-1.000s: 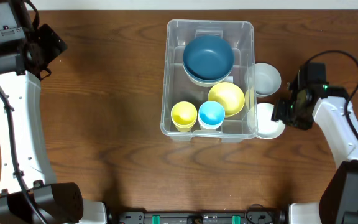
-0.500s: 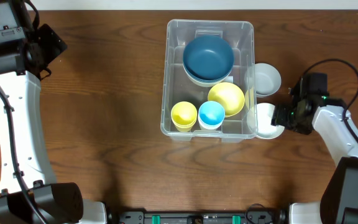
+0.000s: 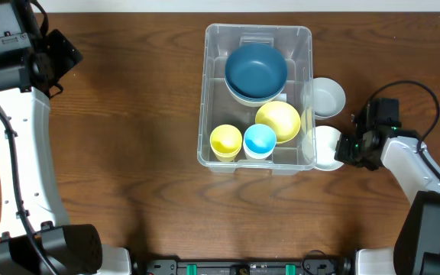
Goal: Pack container
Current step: 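Lift the white bowl and place it onto the yellow bowl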
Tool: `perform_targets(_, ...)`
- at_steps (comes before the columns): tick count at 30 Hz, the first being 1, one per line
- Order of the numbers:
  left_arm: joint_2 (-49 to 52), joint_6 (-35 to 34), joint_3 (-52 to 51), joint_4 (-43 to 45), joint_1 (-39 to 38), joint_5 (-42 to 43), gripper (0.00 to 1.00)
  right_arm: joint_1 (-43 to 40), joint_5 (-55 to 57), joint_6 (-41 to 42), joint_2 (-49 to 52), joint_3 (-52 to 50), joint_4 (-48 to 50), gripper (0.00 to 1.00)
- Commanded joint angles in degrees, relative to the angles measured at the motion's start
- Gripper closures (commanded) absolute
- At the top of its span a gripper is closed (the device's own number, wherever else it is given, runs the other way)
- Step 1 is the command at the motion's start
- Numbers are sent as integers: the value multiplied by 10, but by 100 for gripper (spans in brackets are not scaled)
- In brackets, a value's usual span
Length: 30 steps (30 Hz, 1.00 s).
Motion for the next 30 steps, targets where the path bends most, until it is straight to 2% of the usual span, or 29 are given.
perform_targets(1, -3, 8, 3, -1, 2, -7, 2, -18, 7, -1, -2, 8, -22, 99)
perform_targets(7, -3, 8, 3, -1, 2, -7, 2, -77, 24, 39, -62, 49, -99, 99)
perform_targets(14, -3, 8, 3, -1, 2, -7, 2, -79, -39, 54, -224, 95, -111, 99)
perform_targets(17, -3, 8, 3, -1, 2, -7, 2, -49, -51, 54, -272, 131, -123, 99)
perform_targets(21, -3, 8, 3, -1, 2, -7, 2, 18, -31, 55, -287, 184, -138, 99)
perform_targets(30, -3, 8, 3, -1, 2, -7, 2, 165, 52, 58, -194, 255, -133, 99)
